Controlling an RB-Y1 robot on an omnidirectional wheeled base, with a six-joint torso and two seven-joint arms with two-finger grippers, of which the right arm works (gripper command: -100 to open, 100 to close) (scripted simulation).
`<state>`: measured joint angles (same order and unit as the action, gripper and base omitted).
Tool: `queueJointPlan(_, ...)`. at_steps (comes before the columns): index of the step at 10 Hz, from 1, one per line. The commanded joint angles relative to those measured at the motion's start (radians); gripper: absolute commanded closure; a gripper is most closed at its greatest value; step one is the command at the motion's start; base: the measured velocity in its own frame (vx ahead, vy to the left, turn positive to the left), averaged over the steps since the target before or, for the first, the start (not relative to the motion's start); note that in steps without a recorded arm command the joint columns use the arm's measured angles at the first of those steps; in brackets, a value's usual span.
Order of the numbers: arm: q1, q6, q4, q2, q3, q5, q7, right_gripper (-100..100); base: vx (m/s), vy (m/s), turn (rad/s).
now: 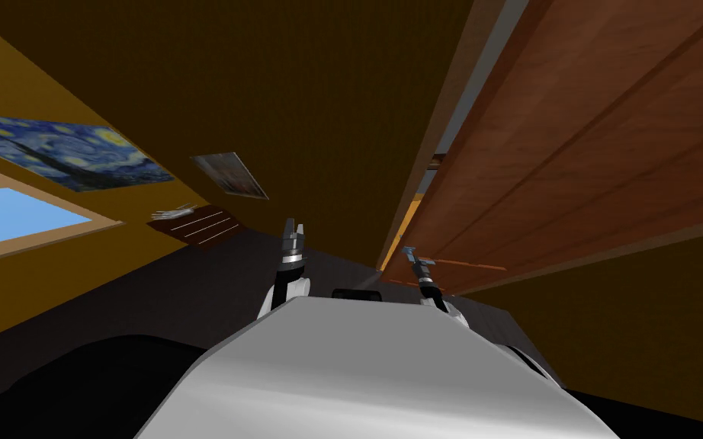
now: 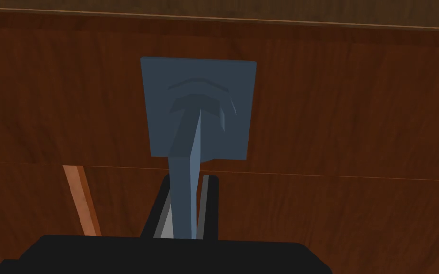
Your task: Pull the door open
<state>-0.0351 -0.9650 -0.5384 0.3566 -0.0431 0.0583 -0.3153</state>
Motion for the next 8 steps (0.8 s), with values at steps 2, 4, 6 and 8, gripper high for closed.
queueJointPlan(2, 0.014, -0.026, 0.000, 0.018, 0.025, -0.016, -0.036, 100, -0.211, -0.061, 0.083)
queueJointPlan(4, 0.024, -0.054, 0.020, 0.027, 0.034, -0.022, -0.048, 100, -0.124, -0.041, 0.097)
queueJointPlan(6, 0.038, -0.077, 0.020, 0.039, 0.044, -0.029, -0.063, 100, -0.185, -0.070, 0.106)
queueJointPlan(8, 0.058, -0.111, 0.021, 0.057, 0.059, -0.039, -0.086, 100, -0.194, -0.066, 0.149)
